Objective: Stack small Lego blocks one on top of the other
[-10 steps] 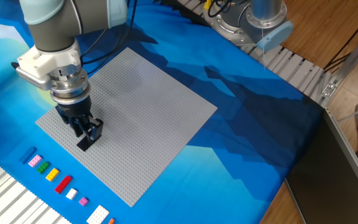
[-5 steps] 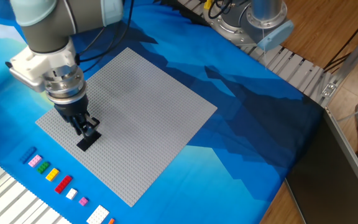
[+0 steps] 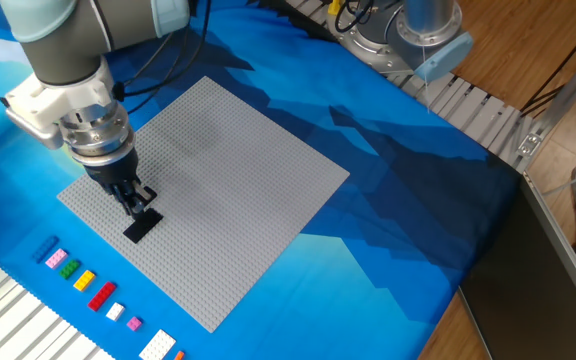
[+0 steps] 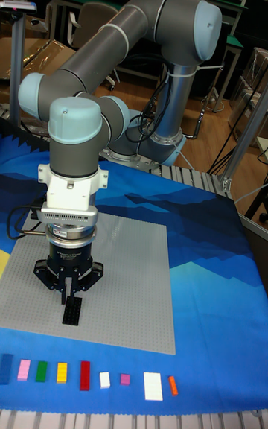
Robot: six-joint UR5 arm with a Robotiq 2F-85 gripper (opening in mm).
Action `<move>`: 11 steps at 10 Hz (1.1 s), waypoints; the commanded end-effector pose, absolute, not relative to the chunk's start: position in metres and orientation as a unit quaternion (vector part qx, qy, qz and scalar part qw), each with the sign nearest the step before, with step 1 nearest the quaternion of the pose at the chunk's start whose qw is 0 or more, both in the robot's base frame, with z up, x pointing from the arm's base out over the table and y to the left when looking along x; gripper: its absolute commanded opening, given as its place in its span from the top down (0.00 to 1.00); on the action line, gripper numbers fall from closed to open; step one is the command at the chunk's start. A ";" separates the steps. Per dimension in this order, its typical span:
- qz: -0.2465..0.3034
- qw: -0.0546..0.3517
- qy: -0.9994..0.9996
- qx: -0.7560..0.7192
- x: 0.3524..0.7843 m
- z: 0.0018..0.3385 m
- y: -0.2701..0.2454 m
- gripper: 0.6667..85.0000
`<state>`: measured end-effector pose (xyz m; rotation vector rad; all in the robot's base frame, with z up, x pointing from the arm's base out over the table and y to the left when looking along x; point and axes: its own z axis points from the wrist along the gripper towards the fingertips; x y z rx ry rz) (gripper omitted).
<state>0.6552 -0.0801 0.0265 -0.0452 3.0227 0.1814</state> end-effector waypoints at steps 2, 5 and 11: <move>0.072 0.060 0.996 0.003 0.660 0.030 -0.074 0.92; 0.076 0.066 0.995 0.007 0.661 0.028 -0.070 1.00; 0.071 0.063 0.996 0.002 0.657 0.023 -0.071 1.00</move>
